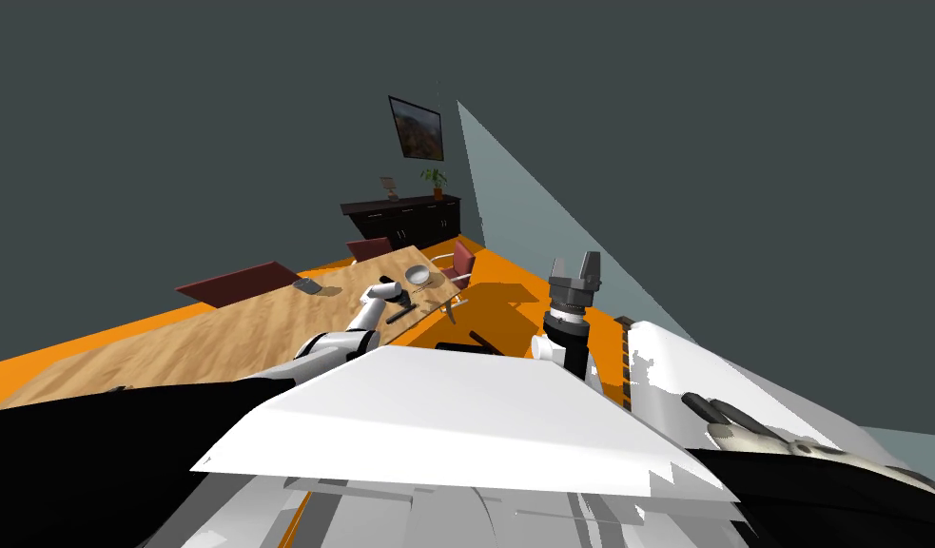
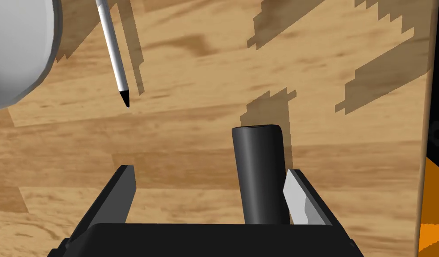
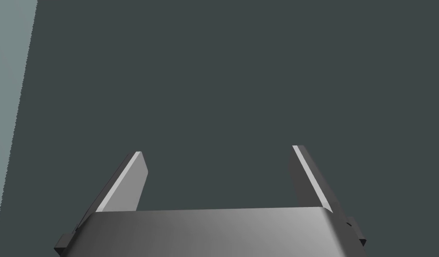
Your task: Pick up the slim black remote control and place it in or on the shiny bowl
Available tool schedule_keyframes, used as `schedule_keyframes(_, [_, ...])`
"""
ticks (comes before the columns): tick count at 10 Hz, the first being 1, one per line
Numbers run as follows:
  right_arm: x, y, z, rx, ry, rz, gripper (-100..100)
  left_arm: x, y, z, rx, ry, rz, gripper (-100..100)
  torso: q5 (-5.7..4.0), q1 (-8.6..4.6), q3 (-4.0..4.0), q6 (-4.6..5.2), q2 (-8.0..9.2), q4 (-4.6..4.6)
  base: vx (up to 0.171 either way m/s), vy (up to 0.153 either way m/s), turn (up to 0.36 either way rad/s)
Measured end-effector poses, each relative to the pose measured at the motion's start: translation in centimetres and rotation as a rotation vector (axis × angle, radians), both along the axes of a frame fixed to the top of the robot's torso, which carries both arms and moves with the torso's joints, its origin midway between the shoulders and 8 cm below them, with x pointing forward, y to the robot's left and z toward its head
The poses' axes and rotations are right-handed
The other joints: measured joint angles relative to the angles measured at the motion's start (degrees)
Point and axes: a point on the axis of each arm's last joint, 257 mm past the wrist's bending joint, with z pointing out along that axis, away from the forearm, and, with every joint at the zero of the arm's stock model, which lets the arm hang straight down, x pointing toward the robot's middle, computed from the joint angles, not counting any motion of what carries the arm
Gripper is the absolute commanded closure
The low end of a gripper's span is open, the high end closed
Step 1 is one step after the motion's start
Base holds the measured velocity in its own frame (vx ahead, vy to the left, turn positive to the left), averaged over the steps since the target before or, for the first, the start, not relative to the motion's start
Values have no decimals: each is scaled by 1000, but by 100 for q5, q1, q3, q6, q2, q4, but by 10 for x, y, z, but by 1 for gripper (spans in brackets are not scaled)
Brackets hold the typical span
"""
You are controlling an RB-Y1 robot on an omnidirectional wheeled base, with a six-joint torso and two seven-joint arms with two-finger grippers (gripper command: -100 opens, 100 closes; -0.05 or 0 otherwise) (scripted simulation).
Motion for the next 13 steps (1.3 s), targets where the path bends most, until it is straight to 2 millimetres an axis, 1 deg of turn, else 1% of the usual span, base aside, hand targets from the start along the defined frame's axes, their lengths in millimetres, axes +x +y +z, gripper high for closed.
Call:
schedule_keyframes(1, [0, 0, 0, 0, 0, 0, 0, -7, 0, -5, -7, 27, 8, -100, 0, -2, -2, 0, -3, -1, 24, 3, 6])
schedule_keyframes(2, [0, 0, 0, 0, 0, 0, 0, -18, 6, -9, -17, 63, 23, -100, 0, 1, -2, 0, -3, -1, 18, 6, 3])
schedule_keyframes(5, [0, 0, 0, 0, 0, 0, 0, -38, 11, -17, -40, 143, 49, -100, 1, 2, -1, 0, -1, 0, 18, 10, 8])
schedule_keyframes(8, [0, 0, 0, 0, 0, 0, 0, -71, 20, -27, -74, 255, 92, -100, 2, 8, -3, 0, -5, -1, 32, 26, 22])
schedule_keyframes(11, [0, 0, 0, 0, 0, 0, 0, -100, 28, -28, -106, 353, 132, -100, 2, 10, -3, 0, -5, -1, 24, 25, 18])
schedule_keyframes(12, [0, 0, 0, 0, 0, 0, 0, -102, 29, -29, -108, 358, 133, 0, 2, 4, 0, 1, 0, 0, 0, 0, 0])
schedule_keyframes(13, [0, 0, 0, 0, 0, 0, 0, -101, 28, -29, -108, 358, 133, -100, 0, 0, 2, 1, 4, 1, 15, 10, -8])
